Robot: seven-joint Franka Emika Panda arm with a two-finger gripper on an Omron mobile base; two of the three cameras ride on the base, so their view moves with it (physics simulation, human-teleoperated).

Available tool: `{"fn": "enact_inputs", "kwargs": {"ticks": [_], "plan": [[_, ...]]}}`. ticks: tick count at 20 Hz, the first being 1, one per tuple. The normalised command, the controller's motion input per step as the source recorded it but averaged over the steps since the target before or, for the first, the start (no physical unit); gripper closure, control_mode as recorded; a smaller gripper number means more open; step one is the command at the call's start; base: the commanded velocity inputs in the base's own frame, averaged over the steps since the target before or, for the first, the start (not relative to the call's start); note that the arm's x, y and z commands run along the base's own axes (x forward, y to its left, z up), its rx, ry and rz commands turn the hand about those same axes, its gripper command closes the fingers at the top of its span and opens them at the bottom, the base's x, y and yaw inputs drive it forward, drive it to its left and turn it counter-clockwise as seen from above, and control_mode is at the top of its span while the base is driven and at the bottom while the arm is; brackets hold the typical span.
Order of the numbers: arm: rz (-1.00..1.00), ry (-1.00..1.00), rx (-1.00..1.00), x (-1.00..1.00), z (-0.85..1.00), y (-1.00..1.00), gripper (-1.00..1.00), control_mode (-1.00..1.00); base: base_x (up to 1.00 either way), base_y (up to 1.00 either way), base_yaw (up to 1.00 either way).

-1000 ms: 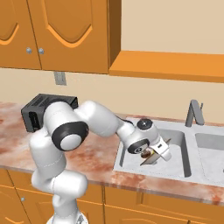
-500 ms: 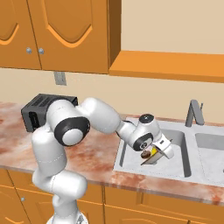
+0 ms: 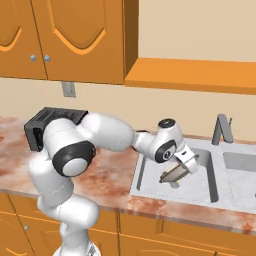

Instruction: Dump the mushroom and lemon wedge from the bowl so the bowl can be washed. Place the bowl in the sink after clearing the leftovers.

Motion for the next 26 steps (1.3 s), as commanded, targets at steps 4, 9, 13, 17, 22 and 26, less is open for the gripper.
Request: {"fn": "enact_inputs", "kwargs": {"ticks": [4,9,13,17,22,26], "plan": [[-0.04,-0.11,0.32,-0.33,0.78,0.0,1.0,-1.0,0.0,0.0,0.0],[-0.01,-0.29,0.35,-0.66,0.66,0.0,1.0,-1.0,0.0,0.0,0.0],[-0.01,-0.38,0.24,-0.62,0.58,0.14,1.0,-1.0,0.0,0.0,0.0],[-0.03,-0.35,0.05,-0.38,0.72,0.76,1.0,-1.0,0.0,0.0,0.0],[0.0,-0.19,0.0,-0.19,0.65,1.0,1.0,-1.0,0.0,0.0,0.0],[0.0,-0.04,0.0,-0.07,0.15,1.0,1.0,-1.0,0.0,0.0,0.0]]}}
